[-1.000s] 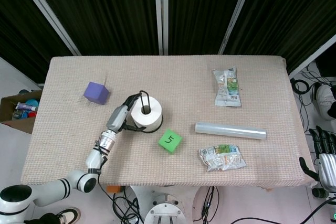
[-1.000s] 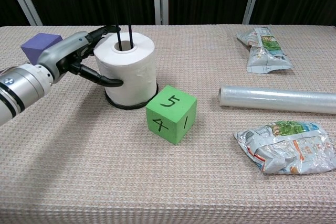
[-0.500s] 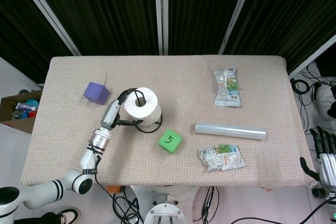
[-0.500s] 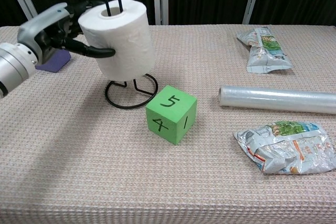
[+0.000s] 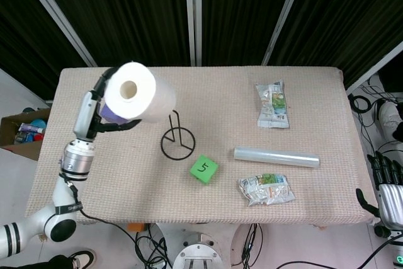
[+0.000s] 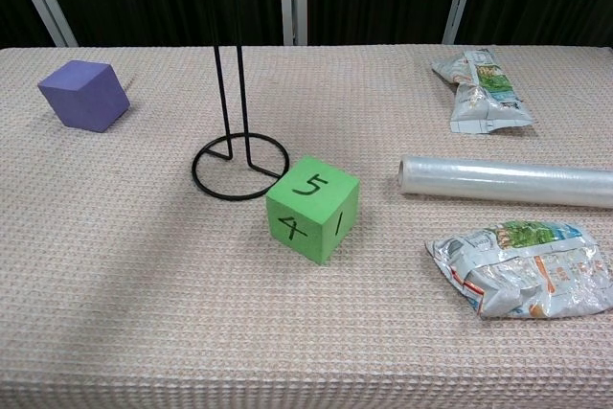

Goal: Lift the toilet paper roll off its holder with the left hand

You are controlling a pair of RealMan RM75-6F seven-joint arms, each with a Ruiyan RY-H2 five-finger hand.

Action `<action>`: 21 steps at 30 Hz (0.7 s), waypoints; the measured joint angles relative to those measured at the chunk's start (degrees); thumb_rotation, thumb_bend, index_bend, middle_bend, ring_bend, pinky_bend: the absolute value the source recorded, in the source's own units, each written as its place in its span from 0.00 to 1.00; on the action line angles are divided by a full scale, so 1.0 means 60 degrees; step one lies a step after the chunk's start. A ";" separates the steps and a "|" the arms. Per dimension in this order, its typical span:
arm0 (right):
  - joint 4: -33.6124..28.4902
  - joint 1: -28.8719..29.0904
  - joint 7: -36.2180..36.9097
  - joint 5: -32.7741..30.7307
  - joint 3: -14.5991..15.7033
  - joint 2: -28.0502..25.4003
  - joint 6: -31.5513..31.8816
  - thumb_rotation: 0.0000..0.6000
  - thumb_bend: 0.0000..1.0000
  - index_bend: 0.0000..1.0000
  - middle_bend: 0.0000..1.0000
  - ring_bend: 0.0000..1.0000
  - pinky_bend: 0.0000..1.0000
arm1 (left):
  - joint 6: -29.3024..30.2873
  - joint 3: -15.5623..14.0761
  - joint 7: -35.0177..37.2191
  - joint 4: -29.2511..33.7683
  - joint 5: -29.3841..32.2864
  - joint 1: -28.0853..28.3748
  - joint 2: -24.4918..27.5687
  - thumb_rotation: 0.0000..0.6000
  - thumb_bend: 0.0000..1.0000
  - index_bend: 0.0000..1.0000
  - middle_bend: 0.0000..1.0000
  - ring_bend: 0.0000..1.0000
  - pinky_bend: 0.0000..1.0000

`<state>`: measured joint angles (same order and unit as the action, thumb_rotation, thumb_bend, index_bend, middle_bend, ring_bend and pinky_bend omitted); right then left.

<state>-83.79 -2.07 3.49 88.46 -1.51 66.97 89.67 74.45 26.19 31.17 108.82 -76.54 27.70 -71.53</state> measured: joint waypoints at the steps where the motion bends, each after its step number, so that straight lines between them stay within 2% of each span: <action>1: -0.0001 0.0006 -0.0021 0.0002 0.0003 0.0003 -0.0012 1.00 0.30 0.00 0.00 0.00 0.00 | 0.0109 0.0045 -0.0044 0.0124 0.0026 -0.0173 0.0283 1.00 0.17 0.20 0.41 0.11 0.15; 4: -0.0008 0.0031 -0.0096 0.0008 0.0016 0.0020 -0.0068 1.00 0.30 0.00 0.00 0.00 0.00 | 0.0358 -0.0033 -0.0023 0.0196 0.0048 -0.0796 0.0946 1.00 0.17 0.20 0.41 0.11 0.15; 6: -0.0020 0.0045 -0.0134 0.0019 0.0021 0.0035 -0.0083 1.00 0.30 0.00 0.00 0.00 0.00 | 0.0433 -0.0271 0.0015 -0.0065 -0.0014 -0.1069 0.1092 1.00 0.17 0.21 0.41 0.11 0.15; 10: -0.0035 0.0073 -0.0222 0.0006 0.0025 0.0070 -0.0144 1.00 0.30 0.00 0.00 0.00 0.00 | 0.0451 -0.1026 0.0115 -0.1072 -0.0267 -0.1359 0.0978 1.00 0.17 0.21 0.42 0.12 0.15; 14: -0.0023 0.0113 -0.0320 -0.0042 0.0029 0.0117 -0.0261 1.00 0.30 0.00 0.00 0.00 0.00 | 0.0283 -0.2029 0.0343 -0.2537 -0.0631 -0.1625 0.0514 1.00 0.20 0.21 0.42 0.12 0.15; 21: -0.0042 0.0134 -0.0459 -0.0067 0.0058 0.0179 -0.0322 1.00 0.30 0.00 0.00 0.00 0.00 | 0.0106 -0.3120 0.0582 -0.5025 -0.1101 -0.1883 -0.1122 1.00 0.20 0.20 0.41 0.12 0.15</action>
<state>-84.05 -1.27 0.74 88.06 -1.16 68.05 87.74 75.08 7.47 34.66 78.66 -83.14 16.40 -78.26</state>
